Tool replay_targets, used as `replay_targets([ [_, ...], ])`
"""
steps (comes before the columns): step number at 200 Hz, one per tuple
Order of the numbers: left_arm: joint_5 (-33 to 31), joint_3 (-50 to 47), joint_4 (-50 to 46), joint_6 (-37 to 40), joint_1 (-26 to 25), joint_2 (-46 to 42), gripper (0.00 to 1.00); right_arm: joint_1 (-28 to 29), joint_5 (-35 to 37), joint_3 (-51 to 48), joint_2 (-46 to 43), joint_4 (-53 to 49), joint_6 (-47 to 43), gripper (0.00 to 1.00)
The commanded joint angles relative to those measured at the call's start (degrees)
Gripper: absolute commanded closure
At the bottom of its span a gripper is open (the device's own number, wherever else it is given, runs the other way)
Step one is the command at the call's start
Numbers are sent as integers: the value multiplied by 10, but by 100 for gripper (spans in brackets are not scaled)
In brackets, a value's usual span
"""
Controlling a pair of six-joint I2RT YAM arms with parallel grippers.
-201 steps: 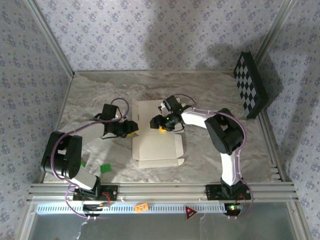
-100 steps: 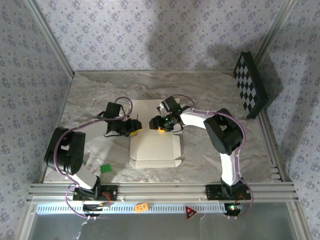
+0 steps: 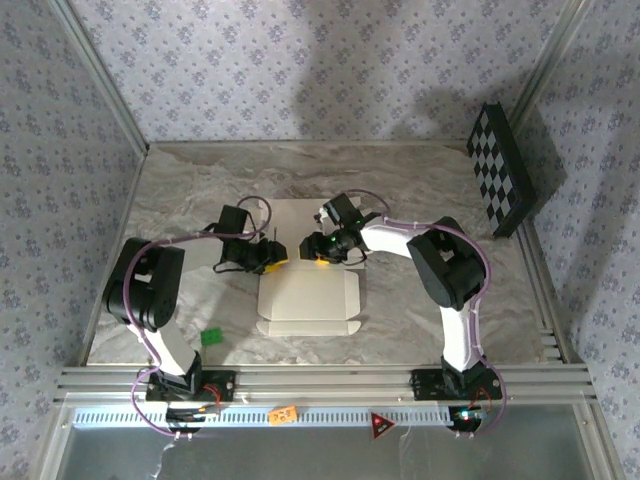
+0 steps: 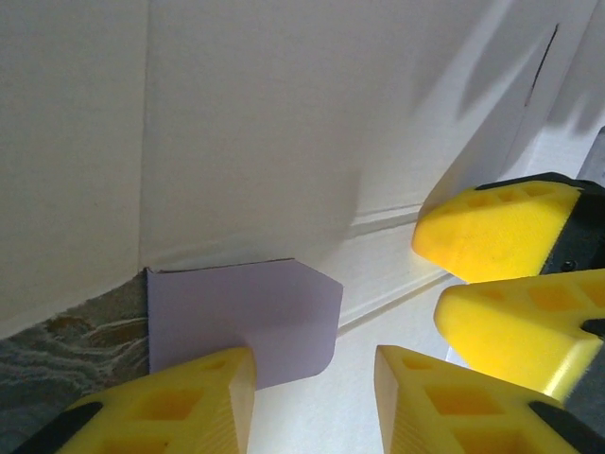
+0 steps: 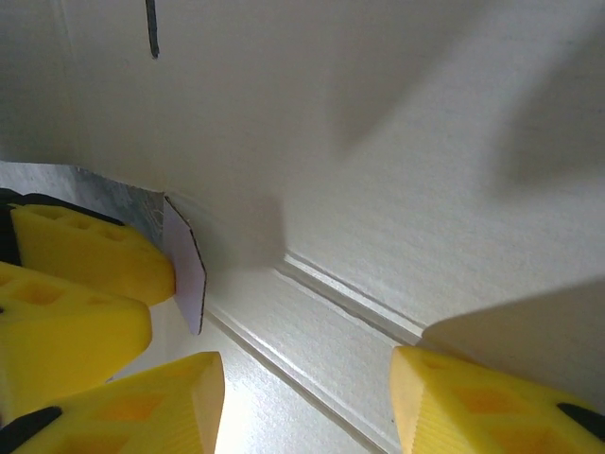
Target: Fold the paper box
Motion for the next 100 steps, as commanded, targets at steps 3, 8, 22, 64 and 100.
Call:
replay_targets([
  [3, -15, 20, -27, 4, -5, 20, 65, 6, 2, -14, 10, -20, 4, 50],
  [8, -21, 21, -36, 6, -5, 23, 66, 6, 3, -15, 10, -21, 3, 51],
  [22, -34, 27, -59, 15, -7, 30, 69, 5, 6, -16, 9, -22, 2, 51],
  [64, -89, 46, -131, 40, -19, 47, 73, 4, 20, -18, -2, -35, -7, 52],
  [100, -125, 41, -157, 38, -45, 51, 74, 6, 39, -26, -15, -52, -18, 52],
])
